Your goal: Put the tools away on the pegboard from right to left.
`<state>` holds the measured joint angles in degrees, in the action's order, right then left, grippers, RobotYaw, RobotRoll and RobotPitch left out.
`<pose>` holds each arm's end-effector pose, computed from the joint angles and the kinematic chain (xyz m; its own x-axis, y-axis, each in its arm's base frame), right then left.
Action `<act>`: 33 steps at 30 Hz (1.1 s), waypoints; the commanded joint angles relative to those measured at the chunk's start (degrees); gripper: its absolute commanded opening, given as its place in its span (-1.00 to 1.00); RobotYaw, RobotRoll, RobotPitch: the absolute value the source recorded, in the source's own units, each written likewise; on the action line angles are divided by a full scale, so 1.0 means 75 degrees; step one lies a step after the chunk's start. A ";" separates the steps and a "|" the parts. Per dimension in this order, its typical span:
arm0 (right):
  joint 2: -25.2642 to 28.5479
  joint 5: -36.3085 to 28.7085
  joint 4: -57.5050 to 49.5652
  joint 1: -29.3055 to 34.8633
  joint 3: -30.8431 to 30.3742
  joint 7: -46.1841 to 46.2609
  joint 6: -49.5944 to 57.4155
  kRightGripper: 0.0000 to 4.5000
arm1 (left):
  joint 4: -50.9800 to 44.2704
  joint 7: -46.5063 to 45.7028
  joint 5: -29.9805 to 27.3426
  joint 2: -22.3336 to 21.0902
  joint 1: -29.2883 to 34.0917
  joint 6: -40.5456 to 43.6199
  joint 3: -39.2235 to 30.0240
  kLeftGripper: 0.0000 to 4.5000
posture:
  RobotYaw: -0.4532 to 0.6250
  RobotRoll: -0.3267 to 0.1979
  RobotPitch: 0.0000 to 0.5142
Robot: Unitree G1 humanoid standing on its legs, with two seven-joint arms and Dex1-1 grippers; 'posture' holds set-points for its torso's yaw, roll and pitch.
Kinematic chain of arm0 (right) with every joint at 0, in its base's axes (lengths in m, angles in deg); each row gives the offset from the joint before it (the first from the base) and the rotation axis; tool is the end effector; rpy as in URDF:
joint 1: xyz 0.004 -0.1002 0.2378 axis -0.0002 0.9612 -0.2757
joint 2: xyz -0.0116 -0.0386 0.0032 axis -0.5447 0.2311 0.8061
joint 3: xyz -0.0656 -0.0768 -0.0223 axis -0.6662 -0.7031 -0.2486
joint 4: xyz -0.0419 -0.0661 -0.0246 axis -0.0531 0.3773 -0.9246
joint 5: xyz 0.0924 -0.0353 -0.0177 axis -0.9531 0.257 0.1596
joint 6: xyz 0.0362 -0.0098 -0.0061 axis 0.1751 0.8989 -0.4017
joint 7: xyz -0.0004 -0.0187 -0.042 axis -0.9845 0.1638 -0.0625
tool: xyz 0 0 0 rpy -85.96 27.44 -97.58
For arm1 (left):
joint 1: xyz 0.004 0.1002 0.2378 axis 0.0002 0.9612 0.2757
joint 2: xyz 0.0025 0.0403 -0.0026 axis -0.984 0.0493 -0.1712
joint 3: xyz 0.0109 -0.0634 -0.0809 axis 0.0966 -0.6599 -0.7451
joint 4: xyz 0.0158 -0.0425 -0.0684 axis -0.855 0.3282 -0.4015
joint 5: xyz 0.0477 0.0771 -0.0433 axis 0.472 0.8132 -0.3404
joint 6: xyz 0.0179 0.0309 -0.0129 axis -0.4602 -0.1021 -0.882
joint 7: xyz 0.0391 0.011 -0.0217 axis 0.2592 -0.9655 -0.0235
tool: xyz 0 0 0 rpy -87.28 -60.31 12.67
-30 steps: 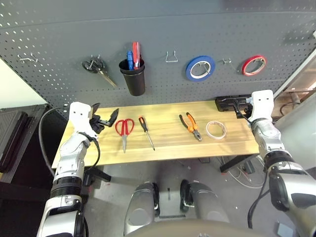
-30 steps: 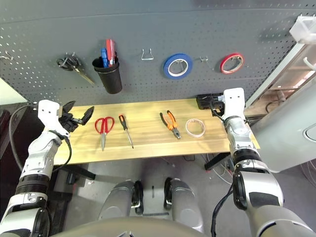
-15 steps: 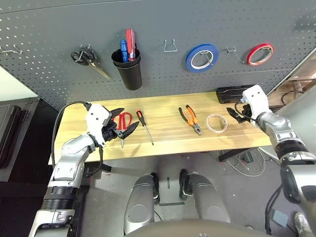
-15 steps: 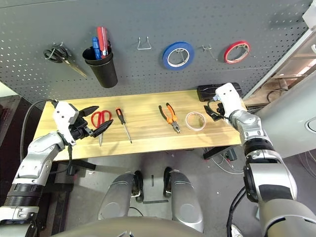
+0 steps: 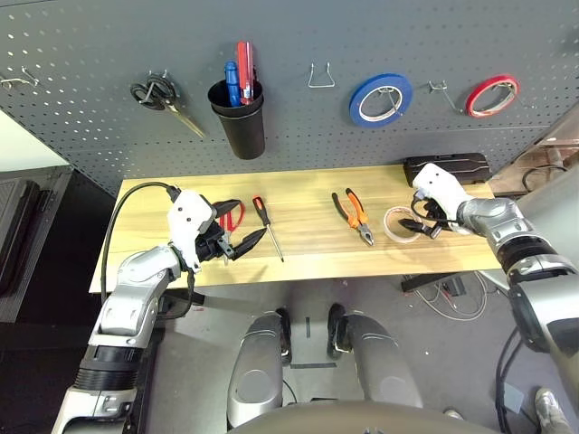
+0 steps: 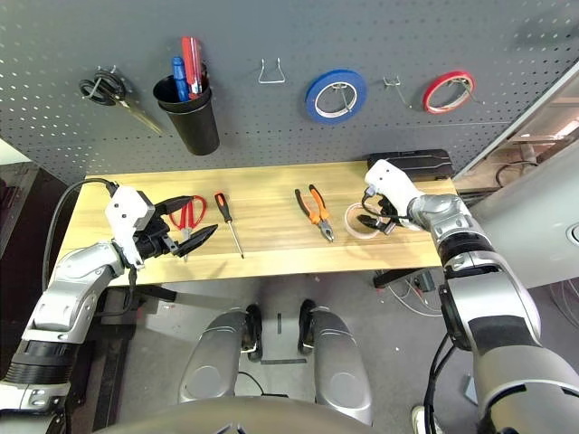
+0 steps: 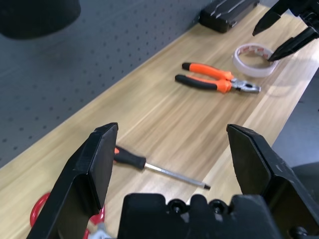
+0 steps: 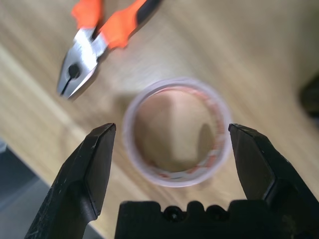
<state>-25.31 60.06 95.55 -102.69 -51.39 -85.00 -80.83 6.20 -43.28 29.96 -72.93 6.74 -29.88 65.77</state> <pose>0.3143 -0.2589 0.0672 0.5568 0.3673 -0.7450 -0.7501 0.6077 -0.2610 0.2144 0.2422 0.1028 0.7080 -0.6748 -0.2082 0.7062 0.6742 0.2163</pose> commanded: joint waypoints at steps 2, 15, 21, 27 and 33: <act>-0.0181 0.0274 0.0357 -0.0026 -0.0201 0.0049 0.0125 1.00 | -0.0440 0.0032 -0.0043 -0.0131 0.0264 0.0282 0.0081 0.98 | 0.16 0.25 0.02; -0.0581 0.0860 0.0647 0.0135 -0.0599 0.0228 0.0459 0.73 | -0.1165 0.0154 -0.0095 -0.0501 0.0536 0.0859 0.0119 1.00 | 0.22 0.25 0.16; -0.0605 0.0910 0.0651 0.0151 -0.0555 0.0432 0.0514 -0.23 | -0.1244 0.0247 -0.0003 -0.0685 0.0687 0.0829 0.0214 1.00 | 0.22 0.25 0.20; -0.0393 0.0805 0.0577 0.0200 -0.0411 0.0485 0.0438 -0.99 | -0.1107 0.0335 0.0176 -0.0778 0.0659 0.0579 0.0396 1.00 | 0.20 0.25 0.18; 0.0159 0.0565 0.0107 0.0419 -0.0093 0.0720 -0.0187 -0.99 | -0.1187 0.0366 -0.0388 -0.0305 0.0382 0.0406 0.0334 1.00 | 0.17 0.25 0.13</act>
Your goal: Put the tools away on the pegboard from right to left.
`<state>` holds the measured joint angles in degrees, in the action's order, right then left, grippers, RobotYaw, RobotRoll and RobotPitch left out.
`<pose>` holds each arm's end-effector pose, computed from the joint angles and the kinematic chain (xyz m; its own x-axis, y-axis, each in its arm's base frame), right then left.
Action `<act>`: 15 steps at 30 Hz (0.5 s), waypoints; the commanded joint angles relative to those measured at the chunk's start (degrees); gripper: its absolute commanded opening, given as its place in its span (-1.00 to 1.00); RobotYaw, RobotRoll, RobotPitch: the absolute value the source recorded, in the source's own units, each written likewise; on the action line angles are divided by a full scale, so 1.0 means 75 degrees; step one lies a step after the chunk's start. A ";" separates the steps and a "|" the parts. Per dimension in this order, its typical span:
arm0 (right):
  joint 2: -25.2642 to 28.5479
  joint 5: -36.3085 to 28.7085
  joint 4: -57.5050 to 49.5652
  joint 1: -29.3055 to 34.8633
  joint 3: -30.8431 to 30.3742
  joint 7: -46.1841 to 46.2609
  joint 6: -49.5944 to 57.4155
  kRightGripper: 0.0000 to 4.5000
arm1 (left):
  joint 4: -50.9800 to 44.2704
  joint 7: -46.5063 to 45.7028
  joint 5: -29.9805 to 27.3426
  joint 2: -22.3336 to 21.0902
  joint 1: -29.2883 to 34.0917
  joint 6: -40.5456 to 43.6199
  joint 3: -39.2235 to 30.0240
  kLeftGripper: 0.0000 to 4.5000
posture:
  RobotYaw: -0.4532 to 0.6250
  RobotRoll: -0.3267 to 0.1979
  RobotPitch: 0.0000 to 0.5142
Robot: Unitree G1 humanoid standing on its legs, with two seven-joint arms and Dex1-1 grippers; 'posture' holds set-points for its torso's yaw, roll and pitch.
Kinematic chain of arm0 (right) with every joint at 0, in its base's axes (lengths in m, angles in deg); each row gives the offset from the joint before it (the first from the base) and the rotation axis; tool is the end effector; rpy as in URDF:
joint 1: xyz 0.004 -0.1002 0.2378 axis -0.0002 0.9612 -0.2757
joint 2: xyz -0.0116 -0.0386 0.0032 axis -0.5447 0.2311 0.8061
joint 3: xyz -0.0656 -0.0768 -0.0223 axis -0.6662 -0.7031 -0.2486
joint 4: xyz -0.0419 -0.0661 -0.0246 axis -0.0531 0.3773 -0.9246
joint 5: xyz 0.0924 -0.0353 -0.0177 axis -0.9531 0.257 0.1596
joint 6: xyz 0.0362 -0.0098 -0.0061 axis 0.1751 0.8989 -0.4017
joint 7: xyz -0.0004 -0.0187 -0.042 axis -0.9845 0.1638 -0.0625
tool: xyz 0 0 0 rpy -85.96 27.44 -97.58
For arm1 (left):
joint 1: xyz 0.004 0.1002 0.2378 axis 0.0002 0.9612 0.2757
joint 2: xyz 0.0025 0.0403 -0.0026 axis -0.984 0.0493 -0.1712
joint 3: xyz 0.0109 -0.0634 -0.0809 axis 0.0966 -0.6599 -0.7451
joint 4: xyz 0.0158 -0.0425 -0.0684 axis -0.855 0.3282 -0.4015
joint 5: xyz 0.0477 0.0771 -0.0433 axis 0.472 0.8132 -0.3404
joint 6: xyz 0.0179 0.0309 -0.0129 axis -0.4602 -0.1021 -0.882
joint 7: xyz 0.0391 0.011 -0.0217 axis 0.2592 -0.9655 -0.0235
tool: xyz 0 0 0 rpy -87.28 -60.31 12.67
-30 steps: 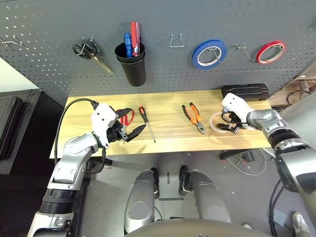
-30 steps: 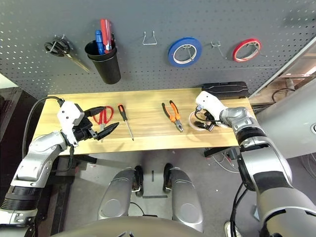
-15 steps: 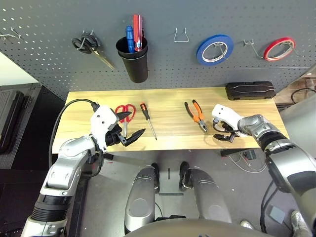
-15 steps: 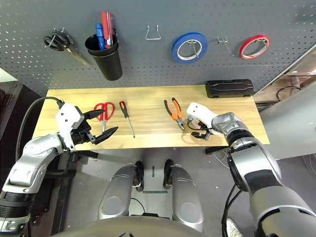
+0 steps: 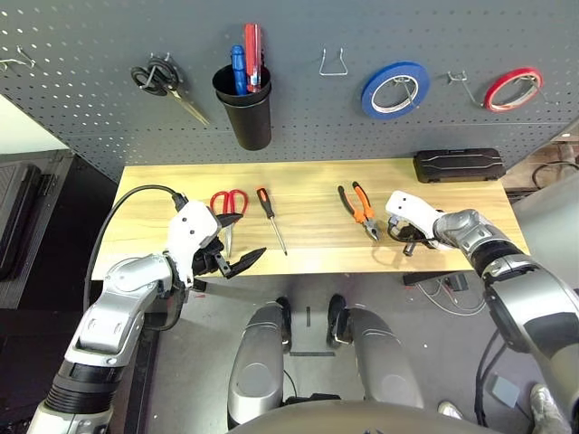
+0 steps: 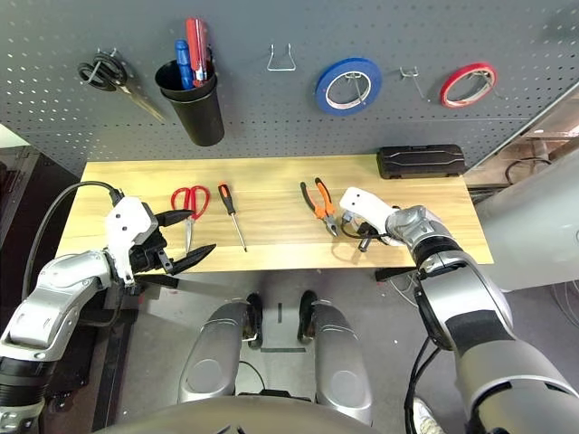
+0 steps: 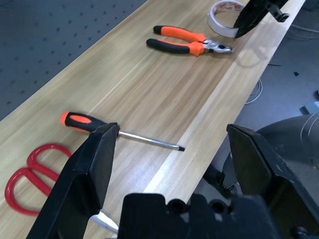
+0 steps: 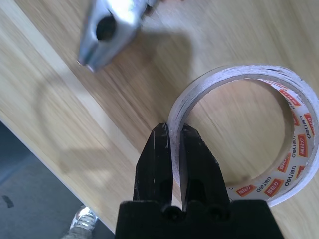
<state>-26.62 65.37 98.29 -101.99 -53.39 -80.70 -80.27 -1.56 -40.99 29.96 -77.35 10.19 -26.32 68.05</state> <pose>0.3080 -0.2549 0.0524 0.5252 0.2710 -0.8067 -0.7592 0.5773 -0.3004 0.2016 0.2364 0.1121 0.6238 -0.7246 -0.2931 0.7816 0.5759 0.2396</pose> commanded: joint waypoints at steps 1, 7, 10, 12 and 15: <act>0.0450 -0.0192 -0.0382 0.0418 0.0235 0.0227 -0.0356 -0.99 | -0.0214 0.0073 -0.0544 0.0406 -0.0128 -0.0078 0.0001 1.00 | 0.16 0.25 0.12; 0.0907 -0.1069 -0.1922 0.1835 0.1224 0.1222 -0.1973 -0.99 | -0.0639 0.0228 -0.1244 0.0822 -0.0371 -0.0169 -0.0066 1.00 | 0.12 0.25 0.02; 0.0958 -0.1366 -0.2607 0.2673 0.1648 0.1850 -0.3165 -0.99 | -0.0754 0.0284 -0.1462 0.0910 -0.0496 -0.0206 -0.0057 1.00 | 0.12 0.25 -0.03; 0.0968 -0.1460 -0.2972 0.3197 0.1823 0.2204 -0.3891 -0.99 | -0.0865 0.0257 -0.1587 0.0976 -0.0569 -0.0178 -0.0022 1.00 | 0.12 0.25 -0.09; 0.0917 -0.1484 -0.3376 0.3773 0.2015 0.2773 -0.4835 -0.99 | -0.0849 0.0298 -0.1596 0.1110 -0.0670 -0.0385 0.0085 1.00 | 0.12 0.25 -0.20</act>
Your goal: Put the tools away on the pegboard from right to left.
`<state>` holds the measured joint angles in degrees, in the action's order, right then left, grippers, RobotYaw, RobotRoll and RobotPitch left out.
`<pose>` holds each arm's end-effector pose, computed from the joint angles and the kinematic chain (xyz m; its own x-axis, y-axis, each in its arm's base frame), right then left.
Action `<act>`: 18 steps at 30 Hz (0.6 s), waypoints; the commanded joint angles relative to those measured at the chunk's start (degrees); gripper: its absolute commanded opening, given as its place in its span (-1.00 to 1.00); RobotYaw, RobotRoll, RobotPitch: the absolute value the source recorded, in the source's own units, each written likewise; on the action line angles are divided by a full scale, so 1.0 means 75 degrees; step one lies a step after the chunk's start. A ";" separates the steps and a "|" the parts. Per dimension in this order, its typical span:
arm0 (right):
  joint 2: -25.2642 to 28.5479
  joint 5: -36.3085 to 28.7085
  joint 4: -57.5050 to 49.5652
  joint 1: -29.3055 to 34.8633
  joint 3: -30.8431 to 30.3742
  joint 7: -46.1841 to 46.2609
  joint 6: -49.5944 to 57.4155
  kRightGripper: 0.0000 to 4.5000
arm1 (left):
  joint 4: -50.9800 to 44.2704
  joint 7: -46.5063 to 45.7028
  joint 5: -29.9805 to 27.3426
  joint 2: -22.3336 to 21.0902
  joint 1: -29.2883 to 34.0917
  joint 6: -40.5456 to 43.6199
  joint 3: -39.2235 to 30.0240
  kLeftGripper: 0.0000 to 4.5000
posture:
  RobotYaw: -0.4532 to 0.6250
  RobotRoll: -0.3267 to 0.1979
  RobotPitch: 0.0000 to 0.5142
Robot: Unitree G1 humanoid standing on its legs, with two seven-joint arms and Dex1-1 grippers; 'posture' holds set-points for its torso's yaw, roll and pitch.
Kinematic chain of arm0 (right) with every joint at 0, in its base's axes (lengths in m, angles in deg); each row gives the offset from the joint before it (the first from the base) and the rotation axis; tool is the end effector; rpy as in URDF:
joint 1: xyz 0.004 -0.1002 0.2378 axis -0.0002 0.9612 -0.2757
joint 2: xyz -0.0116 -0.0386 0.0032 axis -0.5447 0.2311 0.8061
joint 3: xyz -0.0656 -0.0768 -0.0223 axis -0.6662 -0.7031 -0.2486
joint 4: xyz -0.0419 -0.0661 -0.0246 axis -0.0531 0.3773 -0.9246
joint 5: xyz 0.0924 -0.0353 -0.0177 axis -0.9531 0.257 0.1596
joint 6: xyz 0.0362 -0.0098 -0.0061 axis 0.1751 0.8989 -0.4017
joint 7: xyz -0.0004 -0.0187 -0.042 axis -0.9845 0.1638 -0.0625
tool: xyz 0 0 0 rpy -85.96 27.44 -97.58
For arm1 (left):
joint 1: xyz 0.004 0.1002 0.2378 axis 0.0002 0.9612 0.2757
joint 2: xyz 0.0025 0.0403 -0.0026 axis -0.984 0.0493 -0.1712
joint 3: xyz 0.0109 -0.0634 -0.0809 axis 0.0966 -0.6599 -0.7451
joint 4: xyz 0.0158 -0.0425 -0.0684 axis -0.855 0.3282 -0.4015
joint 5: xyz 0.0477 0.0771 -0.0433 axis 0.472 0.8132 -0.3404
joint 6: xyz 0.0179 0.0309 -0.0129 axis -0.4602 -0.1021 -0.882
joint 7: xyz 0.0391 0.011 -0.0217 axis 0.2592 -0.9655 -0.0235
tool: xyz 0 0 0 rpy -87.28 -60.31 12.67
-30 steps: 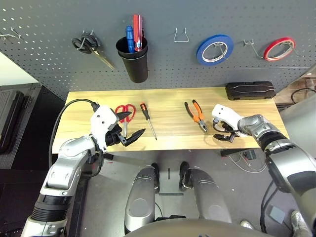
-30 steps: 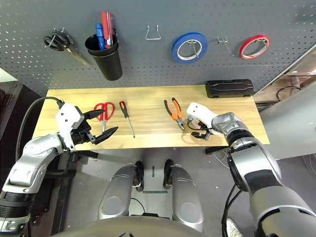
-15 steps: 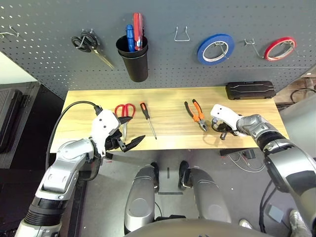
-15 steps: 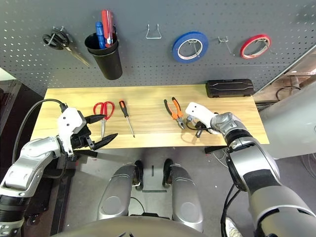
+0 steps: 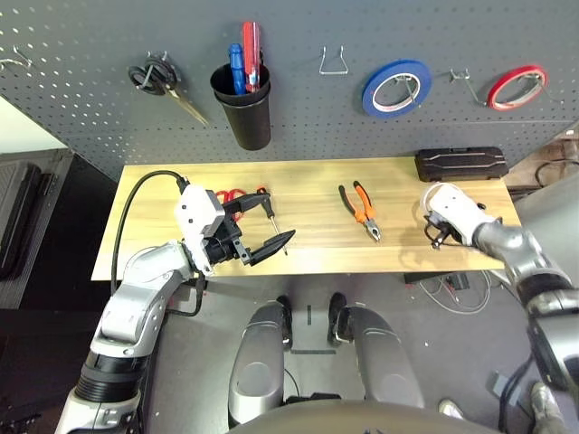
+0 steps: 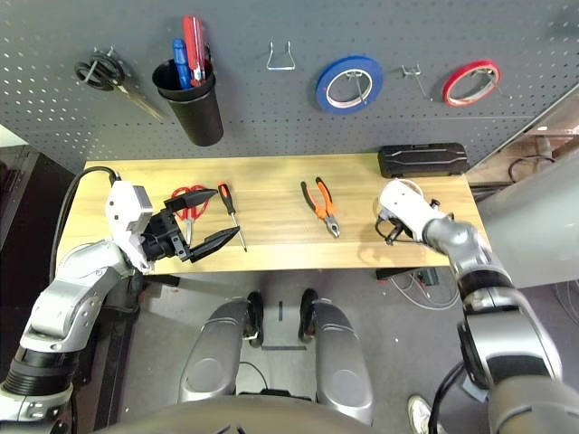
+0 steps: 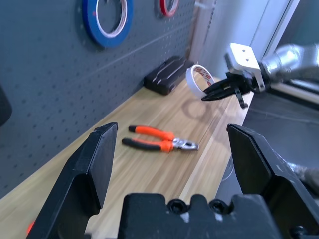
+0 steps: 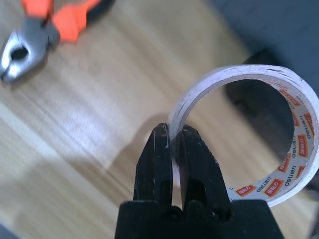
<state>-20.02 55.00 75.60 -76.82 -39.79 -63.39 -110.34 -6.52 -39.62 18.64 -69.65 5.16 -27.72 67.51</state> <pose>0.2393 -0.2951 0.0391 0.9082 0.3352 -0.2506 -0.4173 0.6802 -0.6026 0.2104 0.2061 0.1326 0.5166 -0.8550 0.0452 0.8375 0.5156 0.1811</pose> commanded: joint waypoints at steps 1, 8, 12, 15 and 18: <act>0.0026 -0.0077 -0.0477 0.0552 0.0243 0.0664 -0.1066 -0.99 | -0.0164 0.0136 -0.0059 0.0137 -0.0036 -0.0316 0.0174 1.00 | 0.12 0.25 -0.21; -0.0069 -0.0119 -0.0867 0.0660 0.0580 0.1751 -0.1915 -0.99 | 0.0092 -0.0017 0.0197 0.0313 -0.0652 -0.0903 0.0135 1.00 | 0.07 0.25 -0.36; -0.0083 -0.0083 -0.0809 0.0238 0.0631 0.2019 -0.2243 -0.99 | 0.0169 0.0058 0.0315 0.0323 -0.0818 -0.1104 0.0334 1.00 | 0.05 0.25 -0.44; -0.0033 0.0155 -0.0622 -0.0189 0.0550 0.2268 -0.2473 -0.99 | 0.0243 0.0060 0.0396 0.0383 -0.0903 -0.1170 0.0516 1.00 | 0.04 0.25 -0.49; 0.0004 0.0377 -0.0399 -0.0550 0.0479 0.2492 -0.2628 -0.99 | 0.0340 0.0047 0.0460 0.0417 -0.0999 -0.1242 0.0601 1.00 | 0.04 0.25 -0.50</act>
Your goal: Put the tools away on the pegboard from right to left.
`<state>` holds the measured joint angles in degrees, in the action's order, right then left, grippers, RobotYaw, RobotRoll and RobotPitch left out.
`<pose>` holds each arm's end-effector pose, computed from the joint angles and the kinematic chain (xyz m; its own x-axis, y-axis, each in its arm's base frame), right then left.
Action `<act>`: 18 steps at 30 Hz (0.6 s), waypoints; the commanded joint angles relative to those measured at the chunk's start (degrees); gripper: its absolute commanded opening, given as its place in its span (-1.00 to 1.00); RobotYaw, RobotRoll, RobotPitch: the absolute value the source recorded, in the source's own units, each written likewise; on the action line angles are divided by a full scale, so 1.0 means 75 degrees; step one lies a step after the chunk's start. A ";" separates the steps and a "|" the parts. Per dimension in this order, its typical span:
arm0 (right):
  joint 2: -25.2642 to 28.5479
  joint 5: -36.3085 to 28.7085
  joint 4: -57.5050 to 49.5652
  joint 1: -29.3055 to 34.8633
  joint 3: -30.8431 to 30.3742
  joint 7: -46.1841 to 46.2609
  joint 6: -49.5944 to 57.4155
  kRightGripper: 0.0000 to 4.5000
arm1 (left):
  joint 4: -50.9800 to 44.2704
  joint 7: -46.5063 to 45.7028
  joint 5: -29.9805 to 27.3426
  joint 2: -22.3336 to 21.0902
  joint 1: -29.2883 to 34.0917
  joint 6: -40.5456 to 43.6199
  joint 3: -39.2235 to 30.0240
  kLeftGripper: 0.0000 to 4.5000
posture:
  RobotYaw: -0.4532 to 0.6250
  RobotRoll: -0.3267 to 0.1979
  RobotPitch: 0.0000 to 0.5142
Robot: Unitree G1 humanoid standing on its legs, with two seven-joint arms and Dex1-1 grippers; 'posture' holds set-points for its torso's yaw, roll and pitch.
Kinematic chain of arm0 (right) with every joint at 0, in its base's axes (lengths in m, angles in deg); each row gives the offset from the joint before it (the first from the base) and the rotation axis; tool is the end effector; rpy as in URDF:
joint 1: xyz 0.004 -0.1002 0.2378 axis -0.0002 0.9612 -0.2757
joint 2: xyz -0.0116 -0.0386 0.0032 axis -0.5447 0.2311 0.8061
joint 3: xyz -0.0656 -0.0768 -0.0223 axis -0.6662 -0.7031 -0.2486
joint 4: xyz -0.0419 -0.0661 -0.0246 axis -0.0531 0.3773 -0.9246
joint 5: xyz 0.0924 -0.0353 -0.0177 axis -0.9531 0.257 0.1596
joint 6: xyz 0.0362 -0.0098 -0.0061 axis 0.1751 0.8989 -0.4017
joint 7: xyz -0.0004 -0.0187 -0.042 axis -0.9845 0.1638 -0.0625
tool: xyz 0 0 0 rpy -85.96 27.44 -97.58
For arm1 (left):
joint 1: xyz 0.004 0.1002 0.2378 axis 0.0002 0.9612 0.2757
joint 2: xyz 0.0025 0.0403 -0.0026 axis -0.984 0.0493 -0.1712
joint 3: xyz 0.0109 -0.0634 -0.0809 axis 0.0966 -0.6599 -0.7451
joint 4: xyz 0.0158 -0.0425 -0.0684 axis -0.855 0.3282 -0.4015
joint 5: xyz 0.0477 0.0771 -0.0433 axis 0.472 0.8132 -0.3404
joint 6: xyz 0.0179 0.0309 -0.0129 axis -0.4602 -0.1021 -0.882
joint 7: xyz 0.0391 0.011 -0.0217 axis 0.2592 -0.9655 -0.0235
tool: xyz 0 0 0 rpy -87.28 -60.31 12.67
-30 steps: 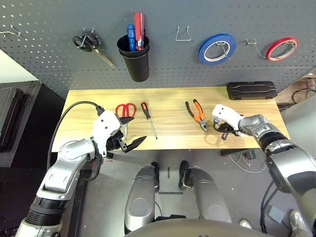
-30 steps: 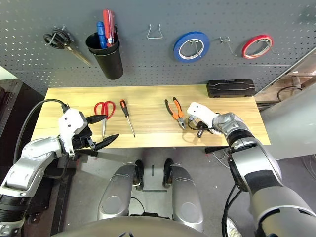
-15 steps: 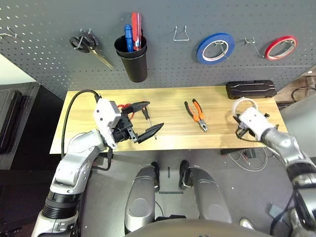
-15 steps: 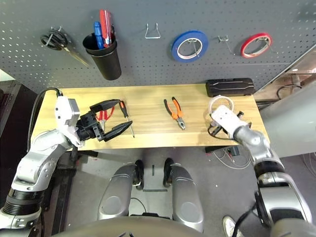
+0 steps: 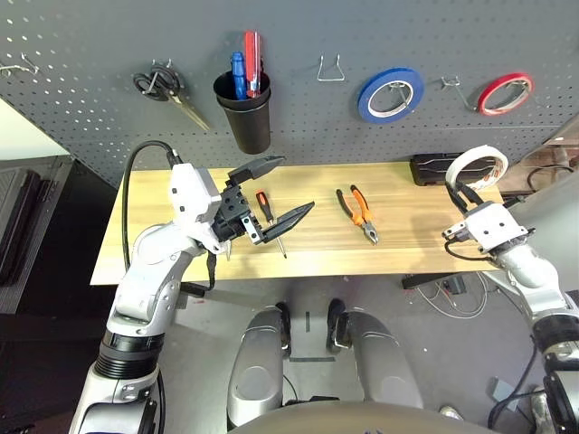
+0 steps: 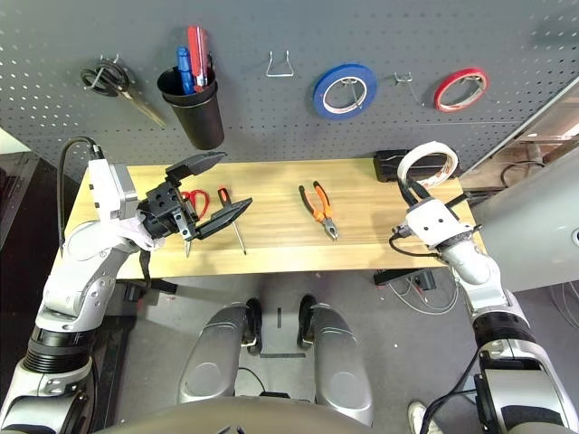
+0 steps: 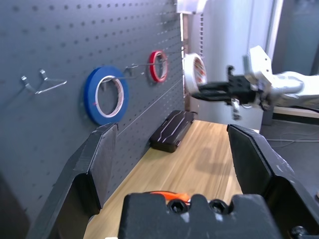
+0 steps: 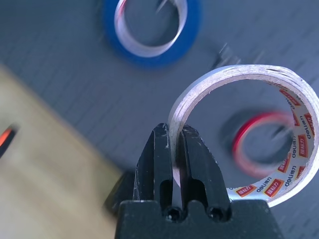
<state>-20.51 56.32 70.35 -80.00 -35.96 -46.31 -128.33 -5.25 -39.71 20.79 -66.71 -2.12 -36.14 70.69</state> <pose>0.2530 -0.2806 0.0786 0.8875 0.3394 0.3116 -0.0322 0.7203 -0.6929 0.2252 0.1845 0.1537 0.4232 -0.8868 0.1857 0.8145 0.4622 0.3506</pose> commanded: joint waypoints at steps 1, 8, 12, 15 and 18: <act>0.0057 0.0239 0.0389 -0.0242 -0.0038 0.0279 -0.0249 -0.99 | 0.0198 0.0049 0.0182 0.0033 -0.0055 -0.0127 0.0194 1.00 | 0.05 0.25 -0.51; -0.0153 0.0285 0.1264 -0.1341 -0.0184 0.0275 0.0185 -0.99 | 0.0233 -0.0027 0.0227 0.0013 -0.0103 -0.0087 0.0212 1.00 | 0.07 0.25 -0.53; -0.0252 0.0408 0.1869 -0.2123 -0.0450 -0.0008 0.0765 -0.99 | 0.0255 -0.0055 0.0334 -0.0048 -0.0125 -0.0090 0.0210 1.00 | 0.09 0.25 -0.54; -0.0318 0.0566 0.2415 -0.2696 -0.0651 -0.0017 0.1108 -0.99 | 0.0274 -0.0055 0.0391 -0.0090 -0.0130 -0.0055 0.0225 1.00 | 0.10 0.25 -0.54; -0.0426 0.0711 0.2870 -0.3176 -0.0849 0.0004 0.1475 -0.99 | 0.0308 -0.0040 0.0450 -0.0128 -0.0123 -0.0054 0.0233 1.00 | 0.10 0.25 -0.53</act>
<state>-23.43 60.59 89.95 -103.26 -41.37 -46.01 -118.85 -3.37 -40.22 23.24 -67.18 -3.08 -36.71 71.44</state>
